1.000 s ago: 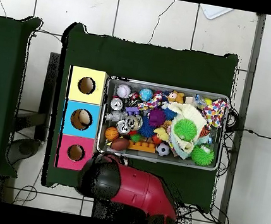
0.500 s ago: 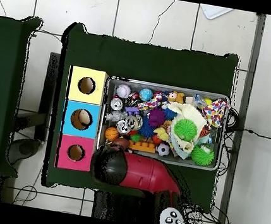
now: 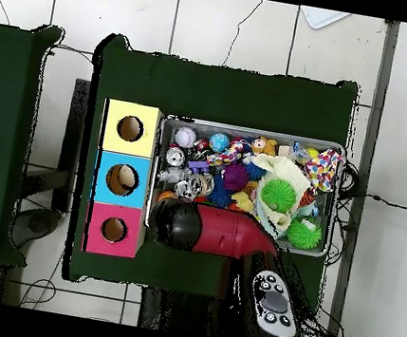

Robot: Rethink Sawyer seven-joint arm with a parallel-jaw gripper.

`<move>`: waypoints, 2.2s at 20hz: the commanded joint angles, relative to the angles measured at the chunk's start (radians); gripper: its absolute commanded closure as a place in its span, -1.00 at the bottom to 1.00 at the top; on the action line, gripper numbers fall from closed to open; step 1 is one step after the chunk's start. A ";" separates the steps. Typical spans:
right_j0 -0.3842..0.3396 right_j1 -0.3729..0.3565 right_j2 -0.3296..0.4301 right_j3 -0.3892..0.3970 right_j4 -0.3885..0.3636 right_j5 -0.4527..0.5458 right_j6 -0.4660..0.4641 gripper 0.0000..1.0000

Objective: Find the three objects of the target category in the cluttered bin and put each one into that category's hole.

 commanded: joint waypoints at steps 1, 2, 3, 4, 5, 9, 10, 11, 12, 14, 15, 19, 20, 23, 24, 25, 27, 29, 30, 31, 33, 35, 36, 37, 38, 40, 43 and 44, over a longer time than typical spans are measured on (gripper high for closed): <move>-0.052 0.127 0.096 -0.170 -0.105 0.005 -0.091 -1.00; -0.058 0.131 0.096 -0.175 -0.119 0.007 -0.098 -1.00; -0.068 0.131 0.100 -0.179 -0.133 0.019 -0.111 -1.00; -0.075 0.128 0.099 -0.186 -0.149 0.024 -0.120 -1.00; -0.087 0.126 0.102 -0.193 -0.168 0.027 -0.130 -1.00; -0.153 0.139 0.154 -0.222 -0.219 0.053 -0.197 -1.00; -0.163 0.143 0.165 -0.233 -0.228 0.064 -0.205 -1.00; -0.176 0.147 0.180 -0.242 -0.237 0.073 -0.215 -1.00; -0.181 0.146 0.193 -0.248 -0.244 0.085 -0.221 -1.00; -0.191 0.137 0.210 -0.265 -0.255 0.123 -0.238 -1.00; -0.197 0.130 0.222 -0.268 -0.257 0.137 -0.241 -1.00; -0.209 0.117 0.249 -0.279 -0.271 0.173 -0.234 -1.00; -0.208 0.114 0.253 -0.278 -0.273 0.179 -0.225 -1.00; -0.211 0.109 0.264 -0.281 -0.286 0.186 -0.213 -1.00; -0.211 0.108 0.267 -0.286 -0.290 0.194 -0.214 -1.00; -0.212 0.109 0.271 -0.289 -0.293 0.200 -0.216 -1.00; -0.222 0.105 0.283 -0.289 -0.297 0.210 -0.226 -1.00; -0.238 0.088 0.302 -0.286 -0.294 0.229 -0.240 -1.00; -0.242 0.081 0.308 -0.287 -0.290 0.249 -0.248 -1.00; -0.247 0.077 0.313 -0.288 -0.291 0.259 -0.254 -1.00; -0.255 0.073 0.324 -0.291 -0.293 0.274 -0.260 -1.00; -0.258 0.075 0.333 -0.298 -0.297 0.286 -0.261 -1.00; -0.259 0.067 0.338 -0.300 -0.297 0.299 -0.261 -1.00; -0.262 0.061 0.345 -0.301 -0.295 0.309 -0.265 -1.00; -0.265 0.051 0.349 -0.300 -0.294 0.326 -0.271 -1.00; -0.280 0.029 0.369 -0.300 -0.279 0.361 -0.285 -1.00; -0.311 -0.006 0.395 -0.303 -0.266 0.424 -0.318 -1.00; -0.323 -0.015 0.405 -0.305 -0.265 0.435 -0.325 -1.00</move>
